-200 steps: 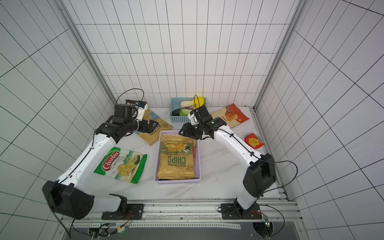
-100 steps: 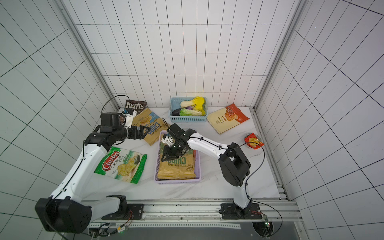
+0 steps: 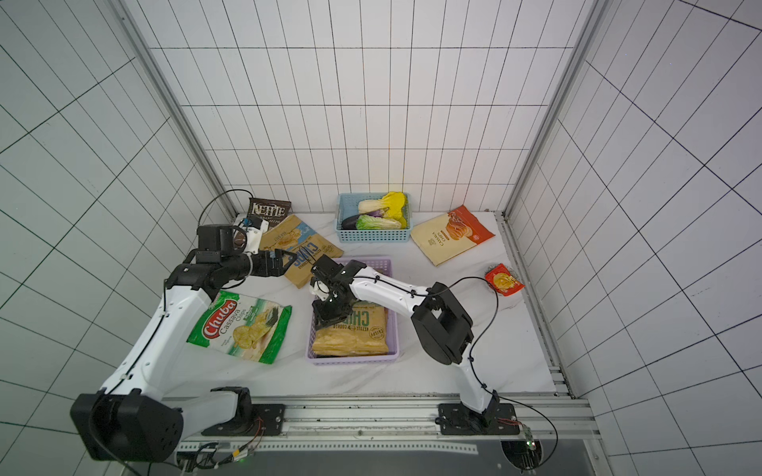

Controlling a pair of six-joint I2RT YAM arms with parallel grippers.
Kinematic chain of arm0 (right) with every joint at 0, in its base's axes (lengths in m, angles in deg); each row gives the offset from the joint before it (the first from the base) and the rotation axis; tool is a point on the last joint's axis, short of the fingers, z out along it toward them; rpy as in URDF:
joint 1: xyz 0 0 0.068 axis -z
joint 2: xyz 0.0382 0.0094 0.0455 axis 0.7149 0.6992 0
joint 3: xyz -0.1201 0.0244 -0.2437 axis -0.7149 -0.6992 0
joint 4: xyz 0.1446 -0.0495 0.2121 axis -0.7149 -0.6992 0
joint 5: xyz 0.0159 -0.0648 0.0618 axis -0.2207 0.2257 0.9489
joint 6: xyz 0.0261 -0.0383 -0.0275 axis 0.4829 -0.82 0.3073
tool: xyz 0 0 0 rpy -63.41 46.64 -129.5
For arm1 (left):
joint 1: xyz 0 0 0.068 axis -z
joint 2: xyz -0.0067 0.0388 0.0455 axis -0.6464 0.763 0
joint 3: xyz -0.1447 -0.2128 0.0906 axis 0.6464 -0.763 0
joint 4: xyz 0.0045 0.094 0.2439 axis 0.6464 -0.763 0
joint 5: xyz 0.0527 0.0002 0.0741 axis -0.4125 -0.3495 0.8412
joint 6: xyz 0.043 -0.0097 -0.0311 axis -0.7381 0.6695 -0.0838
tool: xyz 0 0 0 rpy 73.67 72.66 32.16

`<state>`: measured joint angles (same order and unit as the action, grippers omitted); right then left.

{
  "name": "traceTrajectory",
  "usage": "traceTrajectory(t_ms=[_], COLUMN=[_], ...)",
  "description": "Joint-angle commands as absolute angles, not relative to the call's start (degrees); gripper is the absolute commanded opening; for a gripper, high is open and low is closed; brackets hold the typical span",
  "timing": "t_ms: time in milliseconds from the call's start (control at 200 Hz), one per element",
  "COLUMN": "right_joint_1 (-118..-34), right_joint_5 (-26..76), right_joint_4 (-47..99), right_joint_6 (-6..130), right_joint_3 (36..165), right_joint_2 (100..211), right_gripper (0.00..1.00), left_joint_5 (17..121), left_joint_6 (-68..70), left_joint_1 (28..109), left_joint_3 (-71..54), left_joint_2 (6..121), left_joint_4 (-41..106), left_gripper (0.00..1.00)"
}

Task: Put the potato chips into the basket
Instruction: Place the potato chip in the basket.

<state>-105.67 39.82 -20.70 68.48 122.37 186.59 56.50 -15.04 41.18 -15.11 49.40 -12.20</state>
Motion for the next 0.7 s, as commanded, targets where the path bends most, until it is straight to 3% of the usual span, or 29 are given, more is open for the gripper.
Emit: traceTrajectory(t_ms=[0,235,490,695], right_joint_1=[-104.67,-104.24,-101.78,-87.09], right_joint_5=[28.5,26.85,30.87,31.91], right_joint_4=[-28.01,-28.0,-26.75,-21.6], right_joint_6=[68.27,68.2,66.57,70.27], right_joint_3=[119.12,117.63,120.02,112.06], right_joint_2=[187.45,183.0,172.69,160.8], right_gripper=[0.32,0.33,0.53,0.53], left_joint_5=[55.43,55.15,56.35,54.65], left_joint_6=[-14.76,-14.8,-17.24,-19.01], left_joint_1=[40.8,40.8,40.8,40.78], left_joint_3=[-14.55,-14.42,-14.59,-15.74], left_joint_2=[49.08,49.46,49.65,49.28], left_joint_4=[-10.96,-10.87,-10.73,-11.36], left_gripper=[0.98,0.99,0.98,0.99])
